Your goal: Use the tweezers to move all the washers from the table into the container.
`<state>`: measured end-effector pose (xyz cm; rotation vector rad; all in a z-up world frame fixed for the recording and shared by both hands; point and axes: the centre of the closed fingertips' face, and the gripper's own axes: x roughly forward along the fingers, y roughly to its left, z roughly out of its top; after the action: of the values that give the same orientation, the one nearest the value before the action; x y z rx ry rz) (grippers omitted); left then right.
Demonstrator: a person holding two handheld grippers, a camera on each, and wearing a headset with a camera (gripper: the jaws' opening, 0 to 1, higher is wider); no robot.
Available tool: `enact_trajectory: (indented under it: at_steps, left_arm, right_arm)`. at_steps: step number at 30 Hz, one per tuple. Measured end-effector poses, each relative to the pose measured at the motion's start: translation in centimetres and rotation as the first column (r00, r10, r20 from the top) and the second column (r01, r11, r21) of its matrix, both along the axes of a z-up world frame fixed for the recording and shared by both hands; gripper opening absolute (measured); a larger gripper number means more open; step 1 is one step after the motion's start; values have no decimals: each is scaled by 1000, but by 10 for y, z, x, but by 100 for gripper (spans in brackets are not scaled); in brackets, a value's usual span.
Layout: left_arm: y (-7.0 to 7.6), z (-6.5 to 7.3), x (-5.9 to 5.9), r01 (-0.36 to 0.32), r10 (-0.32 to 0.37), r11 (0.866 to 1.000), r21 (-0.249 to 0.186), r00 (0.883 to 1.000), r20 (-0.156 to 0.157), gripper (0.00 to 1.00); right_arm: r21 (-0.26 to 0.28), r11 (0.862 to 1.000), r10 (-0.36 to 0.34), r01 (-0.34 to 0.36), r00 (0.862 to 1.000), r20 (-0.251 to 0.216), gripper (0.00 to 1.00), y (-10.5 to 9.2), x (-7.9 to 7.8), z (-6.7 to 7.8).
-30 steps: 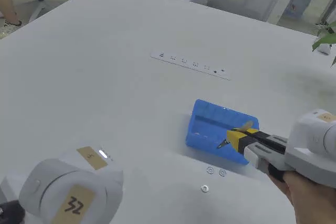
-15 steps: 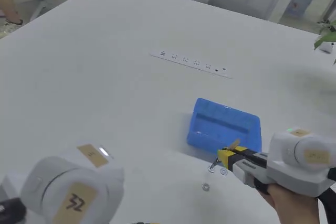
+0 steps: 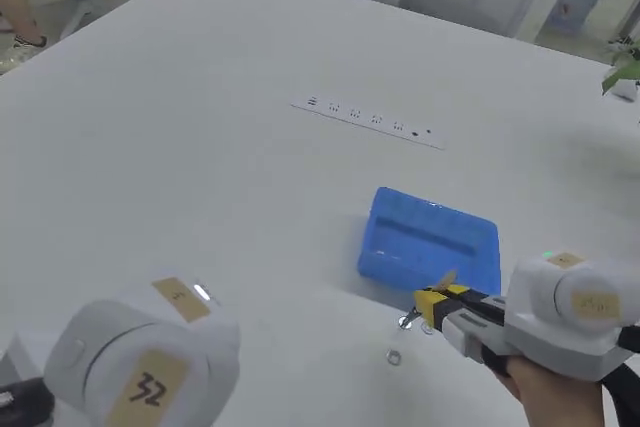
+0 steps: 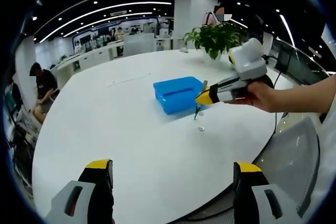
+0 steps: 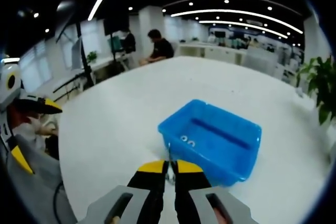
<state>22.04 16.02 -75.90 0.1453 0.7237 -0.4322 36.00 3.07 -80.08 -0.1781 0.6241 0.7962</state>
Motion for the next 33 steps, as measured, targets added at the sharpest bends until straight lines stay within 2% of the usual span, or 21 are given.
enact_trajectory:
  at_steps: [5, 6, 7, 10, 16, 23, 27, 33]
  left_arm:
    - [0, 0, 0, 3, -3, 1000, 4, 1000, 1, 97]
    - [0, 0, 0, 3, -3, 1000, 7, 1000, 2, 97]
    - [0, 0, 0, 4, -4, 1000, 8, 1000, 2, 97]
    - [0, 0, -1, 4, -4, 1000, 11, 1000, 1, 97]
    - [-1, -1, -1, 10, -10, 1000, 11, 1000, 0, 97]
    - [-2, 0, -1, 15, -15, 1000, 10, 1000, 3, 97]
    - [-1, 2, 0, 14, -14, 1000, 12, 1000, 7, 97]
    - [0, 2, 0, 11, -11, 1000, 11, 1000, 9, 97]
  right_arm:
    - [-26, 999, 37, -36, 999, 21, 2, 3, -5, -2]
    - [-70, 996, 52, -51, 999, -1, 2, -4, -10, -7]
    - [-40, 999, 38, -37, 999, 27, 2, -3, -7, -3]
    - [-29, 999, 24, -24, 1000, 10, 2, -7, -7, -2]
    - [-38, 999, 23, -23, 1000, 4, 1, -8, -9, -2]
    - [-22, 1000, -7, 7, 999, -41, 1, -10, -6, -3]
    - [-40, 999, 5, -7, 998, -55, 1, -7, -4, -3]
    - [-31, 999, 14, -15, 999, -46, 0, -4, -5, 9]
